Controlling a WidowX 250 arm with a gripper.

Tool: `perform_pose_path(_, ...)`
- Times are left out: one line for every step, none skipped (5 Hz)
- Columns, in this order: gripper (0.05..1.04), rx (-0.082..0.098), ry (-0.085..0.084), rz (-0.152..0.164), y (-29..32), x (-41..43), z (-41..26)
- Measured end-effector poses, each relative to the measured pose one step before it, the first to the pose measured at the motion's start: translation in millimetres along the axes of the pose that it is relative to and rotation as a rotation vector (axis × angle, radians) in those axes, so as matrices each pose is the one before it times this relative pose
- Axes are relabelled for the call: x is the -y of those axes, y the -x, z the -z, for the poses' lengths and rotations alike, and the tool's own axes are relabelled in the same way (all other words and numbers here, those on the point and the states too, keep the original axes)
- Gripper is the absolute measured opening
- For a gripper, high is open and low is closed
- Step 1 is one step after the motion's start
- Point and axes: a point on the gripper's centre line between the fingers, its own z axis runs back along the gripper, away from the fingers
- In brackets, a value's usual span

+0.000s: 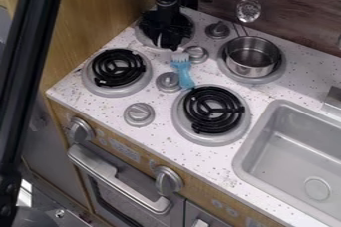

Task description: Move the black and white object to the left top burner

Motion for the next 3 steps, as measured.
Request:
perform_pose_path(0.596,0.0267,0.0073,-0.0478,-9.4,-17.1,13.4)
perform_pose_path(0.596,0.032,-0.0155,-0.0236,-4.46,-11.14,1.76)
perform_pose_path(0.596,0.0624,0.0515,-0.0733,-5.6,-6.12,2.71)
